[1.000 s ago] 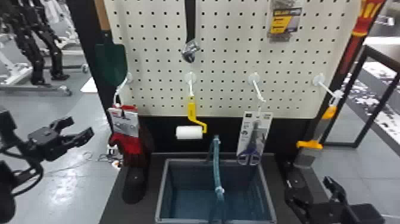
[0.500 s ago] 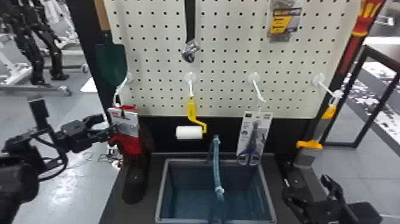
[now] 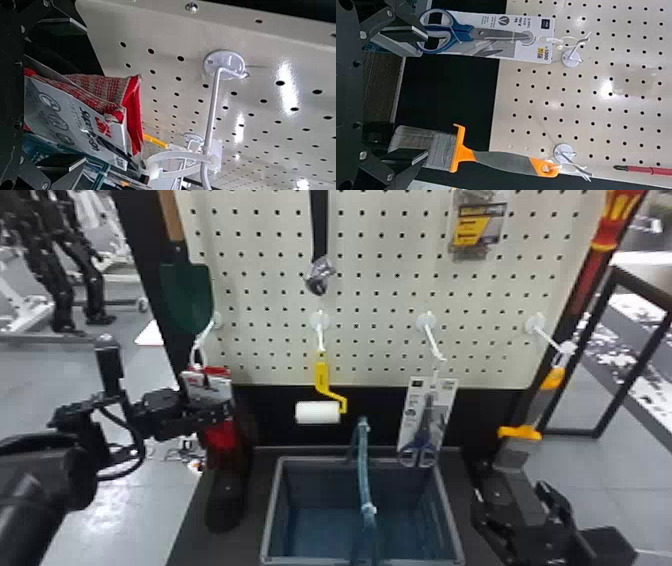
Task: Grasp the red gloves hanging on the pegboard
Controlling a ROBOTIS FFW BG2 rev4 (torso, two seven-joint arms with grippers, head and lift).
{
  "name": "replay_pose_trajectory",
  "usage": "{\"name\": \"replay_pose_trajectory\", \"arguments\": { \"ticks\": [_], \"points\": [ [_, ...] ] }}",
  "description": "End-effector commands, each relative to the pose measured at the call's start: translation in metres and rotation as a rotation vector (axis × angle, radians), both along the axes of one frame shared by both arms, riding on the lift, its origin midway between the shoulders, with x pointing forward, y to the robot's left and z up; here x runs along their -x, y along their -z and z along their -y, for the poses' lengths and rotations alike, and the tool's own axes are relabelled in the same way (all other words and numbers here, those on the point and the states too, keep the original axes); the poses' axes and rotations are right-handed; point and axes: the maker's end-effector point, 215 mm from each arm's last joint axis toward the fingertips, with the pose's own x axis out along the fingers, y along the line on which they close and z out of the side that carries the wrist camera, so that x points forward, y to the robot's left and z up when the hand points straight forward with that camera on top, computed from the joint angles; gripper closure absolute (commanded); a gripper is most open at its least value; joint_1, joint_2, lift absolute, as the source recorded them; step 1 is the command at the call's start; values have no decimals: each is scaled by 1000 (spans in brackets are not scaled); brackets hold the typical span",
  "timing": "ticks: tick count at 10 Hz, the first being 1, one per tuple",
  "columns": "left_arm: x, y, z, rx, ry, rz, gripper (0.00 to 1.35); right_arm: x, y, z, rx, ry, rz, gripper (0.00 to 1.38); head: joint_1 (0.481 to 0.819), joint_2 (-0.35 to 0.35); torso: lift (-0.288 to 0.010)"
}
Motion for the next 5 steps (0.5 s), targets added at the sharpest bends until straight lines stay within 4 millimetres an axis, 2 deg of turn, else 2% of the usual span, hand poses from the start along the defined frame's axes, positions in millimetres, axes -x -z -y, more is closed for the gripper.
{"name": "replay_pose_trajectory", "arguments": {
  "ticks": [1,2,4,5],
  "points": [
    [-1,0,4,-37,16,7,277,0,1,0,-3,1,-2,256,549,0,-100],
    [-2,-1,5,-42,18,12,642,0,1,0,-6,1,0,256,549,0,-100],
    [-2,-3,7,-44,11,34,1093,2,2,1,-7,3,-3,256,549,0,-100],
    [-3,-4,6,-49,-6,35,1219,2,2,1,-9,3,-3,256,549,0,-100]
  ]
}}
